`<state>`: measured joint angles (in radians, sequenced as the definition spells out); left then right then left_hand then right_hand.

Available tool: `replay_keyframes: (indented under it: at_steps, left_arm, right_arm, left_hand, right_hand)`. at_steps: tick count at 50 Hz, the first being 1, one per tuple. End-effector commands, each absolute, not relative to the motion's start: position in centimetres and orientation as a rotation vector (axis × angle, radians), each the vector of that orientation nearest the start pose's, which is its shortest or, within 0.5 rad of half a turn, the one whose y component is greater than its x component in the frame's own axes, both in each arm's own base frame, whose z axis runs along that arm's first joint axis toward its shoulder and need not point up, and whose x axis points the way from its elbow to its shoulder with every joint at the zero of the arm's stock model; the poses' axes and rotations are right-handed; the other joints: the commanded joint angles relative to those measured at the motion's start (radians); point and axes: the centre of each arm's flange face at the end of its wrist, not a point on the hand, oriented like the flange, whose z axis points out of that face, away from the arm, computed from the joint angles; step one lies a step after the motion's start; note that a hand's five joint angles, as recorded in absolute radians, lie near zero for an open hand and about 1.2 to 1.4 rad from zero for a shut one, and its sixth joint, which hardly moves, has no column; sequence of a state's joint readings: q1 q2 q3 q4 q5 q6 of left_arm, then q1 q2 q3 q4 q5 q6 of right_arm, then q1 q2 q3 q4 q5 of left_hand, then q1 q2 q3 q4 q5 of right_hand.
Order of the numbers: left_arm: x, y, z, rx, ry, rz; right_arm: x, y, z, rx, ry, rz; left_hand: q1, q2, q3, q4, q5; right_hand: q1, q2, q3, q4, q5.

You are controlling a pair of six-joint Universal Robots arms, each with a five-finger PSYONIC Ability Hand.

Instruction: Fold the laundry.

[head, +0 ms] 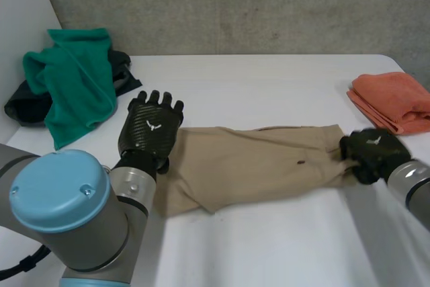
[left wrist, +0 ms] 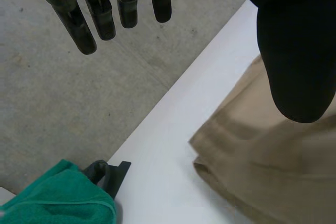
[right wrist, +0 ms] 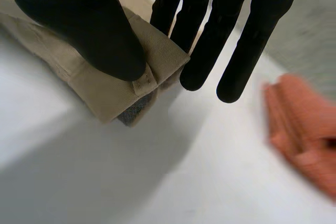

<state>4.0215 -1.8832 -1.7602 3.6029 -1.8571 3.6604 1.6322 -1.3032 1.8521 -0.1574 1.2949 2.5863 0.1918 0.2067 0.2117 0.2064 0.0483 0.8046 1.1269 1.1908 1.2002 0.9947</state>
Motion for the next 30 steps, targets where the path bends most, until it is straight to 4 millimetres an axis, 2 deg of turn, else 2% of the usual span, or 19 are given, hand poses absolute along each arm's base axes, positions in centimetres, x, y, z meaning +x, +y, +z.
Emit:
replay_keyframes:
  at_steps: [1,3,5,7,8,10,11,14,15,18,19,22,23,26,28,29,30]
  left_arm:
    - [-29.5,-19.4,20.1,0.987,1.972,-2.112]
    - [-29.2,-19.2,20.3,0.982,1.971,-2.112]
    - [-28.9,-19.1,20.6,0.973,1.970,-2.113]
    - [-28.7,-19.0,20.8,0.965,1.968,-2.117]
    - [-28.4,-19.0,20.9,0.955,1.968,-2.115]
    - [-27.9,-19.3,21.2,0.932,1.964,-2.114]
    - [-27.6,-19.4,21.3,0.920,1.962,-2.109]
    - [-27.0,-19.8,21.8,0.883,1.954,-2.116]
    - [-26.8,-19.8,22.0,0.874,1.949,-2.121]
    - [-26.4,-19.9,22.4,0.847,1.942,-2.130]
    - [-26.0,-20.0,22.7,0.826,1.939,-2.130]
    - [-25.2,-20.4,22.9,0.786,1.936,-2.126]
    - [-24.7,-20.7,23.0,0.763,1.937,-2.120]
    - [-24.1,-21.0,22.9,0.733,1.946,-2.109]
    - [-23.8,-21.1,22.9,0.715,1.955,-2.105]
    - [-23.7,-21.2,22.9,0.712,1.957,-2.103]
    - [-23.7,-21.3,22.9,0.705,1.958,-2.101]
  right_arm:
    - [17.2,-29.1,19.4,-1.193,2.386,-2.002]
    - [17.2,-29.4,19.9,-1.263,2.378,-2.047]
    - [18.9,-28.9,20.5,-1.406,2.283,-2.093]
    - [21.4,-27.8,21.2,-1.502,2.148,-2.121]
    - [24.2,-26.3,22.1,-1.569,1.995,-2.148]
    - [26.8,-24.8,22.4,-1.617,1.866,-2.149]
    - [29.1,-23.3,22.3,-1.661,1.754,-2.129]
    - [32.2,-21.3,21.5,-1.720,1.595,-2.079]
    - [34.0,-20.1,20.9,-1.750,1.493,-2.039]
    - [36.6,-18.0,19.7,-1.790,1.338,-1.955]
    - [38.0,-16.3,18.6,-1.817,1.244,-1.878]
    - [39.8,-14.3,16.9,-1.849,1.139,-1.780]
    - [40.7,-13.5,15.6,-1.866,1.107,-1.730]
    - [41.3,-13.2,14.4,-1.879,1.109,-1.697]
    - [41.6,-13.5,14.5,-1.868,1.116,-1.708]
    - [41.6,-13.5,14.8,-1.858,1.118,-1.714]
    - [41.7,-13.4,15.1,-1.841,1.120,-1.719]
  left_hand:
    - [-0.011,-0.025,-0.031,-0.025,-0.042]
    - [-0.014,-0.028,-0.033,-0.028,-0.044]
    - [-0.014,-0.028,-0.033,-0.028,-0.045]
    - [-0.014,-0.028,-0.033,-0.028,-0.045]
    - [-0.014,-0.028,-0.033,-0.028,-0.045]
    - [-0.014,-0.028,-0.033,-0.028,-0.045]
    - [-0.014,-0.028,-0.033,-0.028,-0.045]
    - [-0.014,-0.028,-0.033,-0.028,-0.045]
    - [-0.016,-0.031,-0.036,-0.031,-0.047]
    - [-0.014,-0.028,-0.033,-0.028,-0.045]
    - [-0.014,-0.028,-0.033,-0.028,-0.045]
    - [-0.014,-0.028,-0.033,-0.028,-0.045]
    - [-0.016,-0.031,-0.036,-0.031,-0.047]
    - [-0.014,-0.028,-0.033,-0.028,-0.045]
    - [-0.016,-0.031,-0.036,-0.031,-0.047]
    - [-0.014,-0.028,-0.033,-0.028,-0.045]
    - [-0.016,-0.031,-0.036,-0.031,-0.047]
  right_hand:
    - [0.592,0.269,0.205,0.196,0.227]
    - [0.592,0.269,0.205,0.196,0.227]
    - [0.592,0.269,0.205,0.196,0.227]
    - [0.592,0.269,0.205,0.196,0.227]
    - [0.592,0.269,0.205,0.196,0.227]
    - [0.592,0.269,0.205,0.196,0.227]
    - [0.592,0.269,0.205,0.196,0.227]
    - [0.592,0.269,0.205,0.196,0.227]
    - [0.592,0.269,0.205,0.196,0.227]
    - [0.592,0.269,0.205,0.196,0.227]
    - [0.592,0.269,0.205,0.196,0.227]
    - [0.592,0.269,0.205,0.196,0.227]
    - [0.592,0.269,0.205,0.196,0.227]
    - [0.592,0.269,0.205,0.196,0.227]
    - [0.592,0.269,0.205,0.196,0.227]
    - [0.360,0.038,-0.026,-0.035,-0.004]
    - [0.029,-0.293,-0.357,-0.366,-0.335]
